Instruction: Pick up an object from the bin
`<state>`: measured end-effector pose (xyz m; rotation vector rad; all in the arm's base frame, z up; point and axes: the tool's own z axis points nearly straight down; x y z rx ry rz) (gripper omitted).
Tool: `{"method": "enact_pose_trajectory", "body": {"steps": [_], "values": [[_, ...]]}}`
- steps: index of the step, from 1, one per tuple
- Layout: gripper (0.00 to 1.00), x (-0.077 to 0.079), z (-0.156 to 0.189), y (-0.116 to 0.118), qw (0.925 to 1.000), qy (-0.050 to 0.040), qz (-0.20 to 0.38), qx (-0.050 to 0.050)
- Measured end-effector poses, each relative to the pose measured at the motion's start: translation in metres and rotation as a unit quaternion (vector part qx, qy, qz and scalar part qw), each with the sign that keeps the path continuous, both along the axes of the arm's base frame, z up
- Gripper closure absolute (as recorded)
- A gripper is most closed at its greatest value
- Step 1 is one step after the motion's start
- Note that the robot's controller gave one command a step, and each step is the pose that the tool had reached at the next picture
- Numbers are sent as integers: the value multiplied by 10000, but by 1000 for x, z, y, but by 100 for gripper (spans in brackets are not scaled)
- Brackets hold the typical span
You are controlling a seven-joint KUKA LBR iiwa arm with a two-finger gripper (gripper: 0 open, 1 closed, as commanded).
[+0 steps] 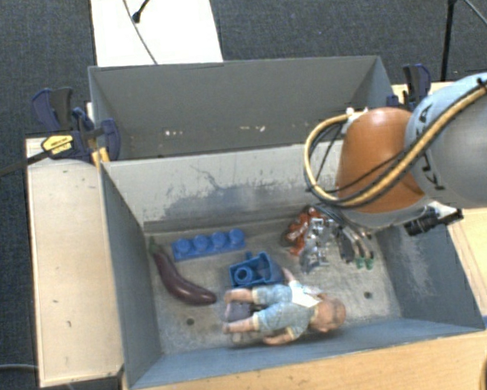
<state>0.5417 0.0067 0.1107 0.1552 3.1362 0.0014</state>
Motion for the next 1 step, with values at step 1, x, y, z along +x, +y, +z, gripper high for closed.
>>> {"method": "enact_pose_trajectory", "body": {"steps": [1], "values": [[100,5,14,6,9999,-7,-126,-3]]}}
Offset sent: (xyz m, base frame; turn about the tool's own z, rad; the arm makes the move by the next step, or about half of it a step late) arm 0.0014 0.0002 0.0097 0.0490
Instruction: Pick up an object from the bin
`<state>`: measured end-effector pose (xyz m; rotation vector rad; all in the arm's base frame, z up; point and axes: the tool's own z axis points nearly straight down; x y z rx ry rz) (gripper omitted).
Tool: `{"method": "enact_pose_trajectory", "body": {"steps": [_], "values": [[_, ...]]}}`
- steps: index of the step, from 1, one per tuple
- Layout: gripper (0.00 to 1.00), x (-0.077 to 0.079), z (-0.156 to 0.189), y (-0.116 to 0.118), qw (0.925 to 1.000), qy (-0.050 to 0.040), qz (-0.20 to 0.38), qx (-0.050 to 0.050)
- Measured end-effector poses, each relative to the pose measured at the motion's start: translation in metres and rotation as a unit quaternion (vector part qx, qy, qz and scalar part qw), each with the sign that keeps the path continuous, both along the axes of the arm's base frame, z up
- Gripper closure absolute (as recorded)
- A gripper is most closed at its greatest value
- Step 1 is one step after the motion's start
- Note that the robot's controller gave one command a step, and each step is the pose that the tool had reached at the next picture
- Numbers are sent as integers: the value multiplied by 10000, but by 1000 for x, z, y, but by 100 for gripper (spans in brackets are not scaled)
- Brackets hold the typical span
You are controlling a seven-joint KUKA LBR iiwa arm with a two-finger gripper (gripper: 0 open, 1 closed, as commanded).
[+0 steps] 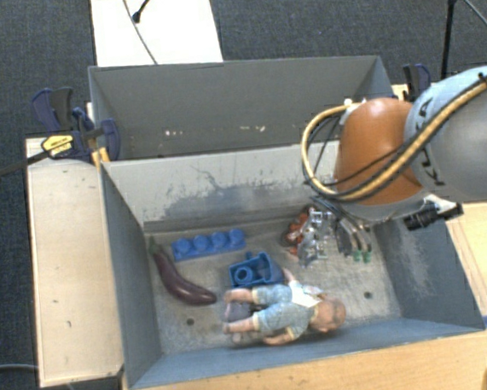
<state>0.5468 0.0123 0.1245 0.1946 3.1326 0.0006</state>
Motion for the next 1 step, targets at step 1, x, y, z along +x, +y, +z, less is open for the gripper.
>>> {"method": "enact_pose_trajectory", "body": {"steps": [1], "values": [[100,0,5,2,10000,-7,-27,5]]}}
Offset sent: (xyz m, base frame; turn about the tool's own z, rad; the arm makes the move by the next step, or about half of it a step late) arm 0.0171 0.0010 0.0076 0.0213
